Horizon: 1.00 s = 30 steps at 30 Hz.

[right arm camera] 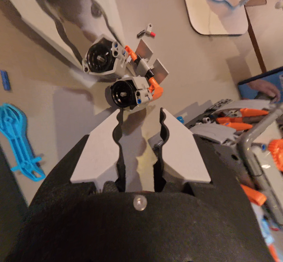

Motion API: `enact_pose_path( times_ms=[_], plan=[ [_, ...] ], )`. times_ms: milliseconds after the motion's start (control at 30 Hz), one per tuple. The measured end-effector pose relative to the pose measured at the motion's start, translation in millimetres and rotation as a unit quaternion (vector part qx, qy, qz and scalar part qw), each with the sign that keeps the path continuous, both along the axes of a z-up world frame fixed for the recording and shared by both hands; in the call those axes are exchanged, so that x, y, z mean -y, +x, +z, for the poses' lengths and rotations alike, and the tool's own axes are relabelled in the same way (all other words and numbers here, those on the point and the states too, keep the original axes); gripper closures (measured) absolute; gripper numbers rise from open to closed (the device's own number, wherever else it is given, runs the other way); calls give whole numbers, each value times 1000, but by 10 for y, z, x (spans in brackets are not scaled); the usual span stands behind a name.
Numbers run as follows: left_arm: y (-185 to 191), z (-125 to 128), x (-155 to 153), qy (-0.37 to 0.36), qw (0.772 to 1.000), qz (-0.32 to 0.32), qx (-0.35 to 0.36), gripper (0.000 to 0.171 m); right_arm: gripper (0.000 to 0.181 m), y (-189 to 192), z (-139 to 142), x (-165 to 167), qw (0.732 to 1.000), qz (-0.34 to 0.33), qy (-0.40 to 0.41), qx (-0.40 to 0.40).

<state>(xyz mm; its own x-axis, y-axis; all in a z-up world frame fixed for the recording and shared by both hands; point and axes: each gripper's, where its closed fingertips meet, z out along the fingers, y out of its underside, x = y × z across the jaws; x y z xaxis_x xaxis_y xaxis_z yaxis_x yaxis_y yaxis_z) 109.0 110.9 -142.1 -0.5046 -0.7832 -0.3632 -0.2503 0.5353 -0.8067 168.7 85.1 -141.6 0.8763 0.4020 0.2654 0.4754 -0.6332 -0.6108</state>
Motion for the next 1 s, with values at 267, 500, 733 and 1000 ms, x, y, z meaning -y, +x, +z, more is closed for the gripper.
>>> enact_pose_path(
  times_ms=[267, 500, 733, 1000],
  plan=[
    [52, 10, -36, -9, 1000, 27, 9, 126, 104, -172, -165, -101, 990, -76, -14, -116],
    [68, 11, -60, -15, 999, 35, 8, 126, 118, -125, -275, -266, 991, -103, 6, -84],
    [70, 30, -61, -17, 999, 30, 8, 126, 129, -55, -197, -262, 997, -59, 4, -55],
    [4, -8, 101, 73, 997, -30, -8, 164, 129, 23, -84, -49, 989, 54, -86, 104]
  ],
)
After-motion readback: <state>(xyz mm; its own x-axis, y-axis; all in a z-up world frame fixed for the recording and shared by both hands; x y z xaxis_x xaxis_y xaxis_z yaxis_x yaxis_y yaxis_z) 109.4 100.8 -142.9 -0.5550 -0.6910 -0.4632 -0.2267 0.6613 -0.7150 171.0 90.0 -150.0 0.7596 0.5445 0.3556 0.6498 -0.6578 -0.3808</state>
